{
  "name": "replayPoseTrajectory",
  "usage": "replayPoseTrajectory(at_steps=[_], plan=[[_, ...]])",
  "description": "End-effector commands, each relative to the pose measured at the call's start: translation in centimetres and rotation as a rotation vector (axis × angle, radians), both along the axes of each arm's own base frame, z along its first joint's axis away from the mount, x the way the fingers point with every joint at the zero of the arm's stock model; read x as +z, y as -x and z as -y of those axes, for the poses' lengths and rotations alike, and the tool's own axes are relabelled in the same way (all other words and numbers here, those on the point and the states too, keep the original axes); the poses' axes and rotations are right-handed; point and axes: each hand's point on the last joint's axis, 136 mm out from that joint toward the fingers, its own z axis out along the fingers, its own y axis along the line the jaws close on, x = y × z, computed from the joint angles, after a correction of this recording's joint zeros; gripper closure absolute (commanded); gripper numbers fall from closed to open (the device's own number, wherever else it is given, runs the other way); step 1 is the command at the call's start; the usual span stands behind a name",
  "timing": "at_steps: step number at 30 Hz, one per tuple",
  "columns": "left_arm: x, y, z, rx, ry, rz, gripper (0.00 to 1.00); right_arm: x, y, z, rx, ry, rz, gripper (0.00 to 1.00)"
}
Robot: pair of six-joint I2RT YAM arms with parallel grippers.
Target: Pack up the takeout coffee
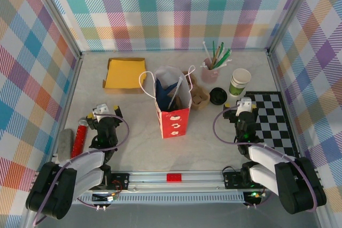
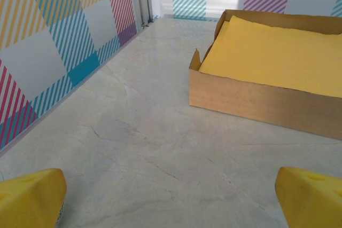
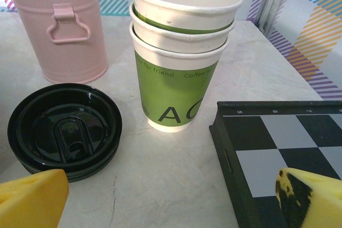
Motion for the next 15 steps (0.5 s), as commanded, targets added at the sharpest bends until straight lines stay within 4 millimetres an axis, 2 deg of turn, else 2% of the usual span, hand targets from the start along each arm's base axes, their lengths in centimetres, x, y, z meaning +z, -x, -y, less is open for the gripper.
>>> replayPoseTrajectory(at_steps=[1, 15], plan=[[2.2, -1.1, -0.3, 0.017, 0.030, 0.100, 0.00, 2.1, -0.7, -0.1, 0.005, -0.007, 0.069, 0.01], [2.0, -3.0, -0.1, 0.013, 0.039, 0.146, 0.00, 2.2, -1.5, 0.1, -0.005, -0.020, 0.101, 0.01]])
